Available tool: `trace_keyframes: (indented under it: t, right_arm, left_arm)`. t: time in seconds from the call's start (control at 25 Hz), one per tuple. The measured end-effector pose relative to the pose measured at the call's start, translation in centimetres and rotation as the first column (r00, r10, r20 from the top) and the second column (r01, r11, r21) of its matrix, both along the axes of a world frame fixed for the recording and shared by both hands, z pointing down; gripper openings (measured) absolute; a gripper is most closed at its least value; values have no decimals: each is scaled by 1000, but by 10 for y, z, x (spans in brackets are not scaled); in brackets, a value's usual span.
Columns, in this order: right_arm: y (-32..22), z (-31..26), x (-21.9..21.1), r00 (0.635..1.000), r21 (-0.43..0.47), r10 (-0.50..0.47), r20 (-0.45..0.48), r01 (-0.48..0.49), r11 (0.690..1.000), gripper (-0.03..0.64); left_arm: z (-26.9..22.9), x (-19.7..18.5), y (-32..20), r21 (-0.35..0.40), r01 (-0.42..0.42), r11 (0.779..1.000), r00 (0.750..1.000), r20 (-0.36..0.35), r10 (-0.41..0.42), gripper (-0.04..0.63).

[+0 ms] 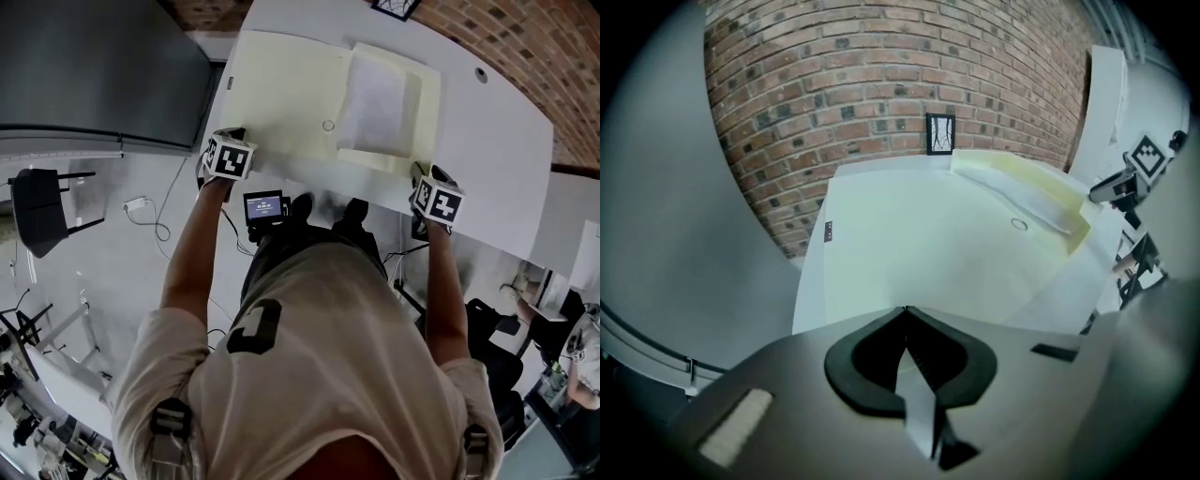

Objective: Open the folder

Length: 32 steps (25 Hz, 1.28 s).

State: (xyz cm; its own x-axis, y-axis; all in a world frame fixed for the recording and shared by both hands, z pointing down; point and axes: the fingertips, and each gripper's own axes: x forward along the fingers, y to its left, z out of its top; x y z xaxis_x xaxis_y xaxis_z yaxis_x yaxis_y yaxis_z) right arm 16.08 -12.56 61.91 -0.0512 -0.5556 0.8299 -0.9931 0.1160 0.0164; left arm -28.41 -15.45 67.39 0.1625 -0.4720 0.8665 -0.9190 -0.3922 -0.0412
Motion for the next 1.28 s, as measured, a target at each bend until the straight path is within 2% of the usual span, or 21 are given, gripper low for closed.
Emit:
trace_keyframes:
  t: [0.32, 0.8, 0.88, 1.0, 1.16, 1.28]
  right_arm:
    - [0, 0, -11, 998, 20, -17, -64, 19, 1000, 110]
    - [2, 0, -11, 998, 47, -60, 2, 60, 997, 104]
    - [2, 0, -12, 998, 55, -66, 11, 66, 996, 104]
    - [2, -1, -11, 997, 61, -82, 7, 81, 995, 104]
    - [2, -3, -10, 994, 57, -107, 11, 106, 993, 104]
    - [1, -6, -12, 987, 63, -158, -34, 160, 985, 104]
  left_arm:
    - [1, 1, -2, -10, -26, 1000, 999, -20, 26, 5]
    - [2, 0, 2, 37, 58, 998, 997, 54, -60, 5]
    - [0, -3, 0, 55, 129, 990, 991, 14, -130, 5]
    - [-18, -5, -1, 89, 249, 964, 967, -76, -243, 5]
    - [-43, -1, 1, 150, 285, 947, 954, -142, -265, 6]
    - [-60, 4, 2, 187, 305, 934, 945, -186, -271, 6]
